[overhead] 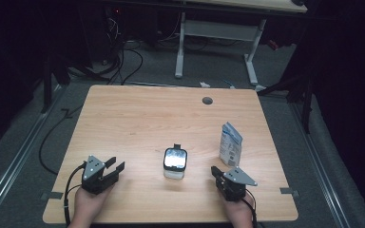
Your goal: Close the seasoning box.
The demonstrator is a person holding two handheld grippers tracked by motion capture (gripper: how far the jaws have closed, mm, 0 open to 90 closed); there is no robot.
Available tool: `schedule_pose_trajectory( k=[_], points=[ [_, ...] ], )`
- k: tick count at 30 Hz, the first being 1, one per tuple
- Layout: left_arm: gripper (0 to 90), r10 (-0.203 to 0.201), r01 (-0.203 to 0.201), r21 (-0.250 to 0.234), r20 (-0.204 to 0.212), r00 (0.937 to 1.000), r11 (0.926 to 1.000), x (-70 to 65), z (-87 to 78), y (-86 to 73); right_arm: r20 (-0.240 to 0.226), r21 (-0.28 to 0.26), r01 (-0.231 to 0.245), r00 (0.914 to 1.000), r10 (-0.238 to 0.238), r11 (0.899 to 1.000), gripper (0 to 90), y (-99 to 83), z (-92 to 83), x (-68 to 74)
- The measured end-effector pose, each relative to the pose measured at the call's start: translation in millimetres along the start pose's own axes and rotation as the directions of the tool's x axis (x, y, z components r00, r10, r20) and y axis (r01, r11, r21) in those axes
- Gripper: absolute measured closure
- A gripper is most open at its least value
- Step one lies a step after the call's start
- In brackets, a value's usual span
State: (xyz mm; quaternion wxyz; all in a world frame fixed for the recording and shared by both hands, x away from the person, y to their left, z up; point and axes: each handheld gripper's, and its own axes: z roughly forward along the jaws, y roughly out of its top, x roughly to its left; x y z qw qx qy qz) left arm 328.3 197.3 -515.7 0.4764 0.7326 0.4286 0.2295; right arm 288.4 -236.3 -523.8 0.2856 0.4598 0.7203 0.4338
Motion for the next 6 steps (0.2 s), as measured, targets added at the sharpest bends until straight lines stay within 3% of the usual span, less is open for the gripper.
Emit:
schedule_pose_trajectory(
  k=[6],
  points=[
    [52.8,0.014,-0.014,0.007,-0.004,0.9999,0.9999,-2.2,3.2,-0.2,0.008,-0.004,-0.009,0.9999,0.009,1.000,87.2,-0.8,-2.7,-3.6]
  ],
)
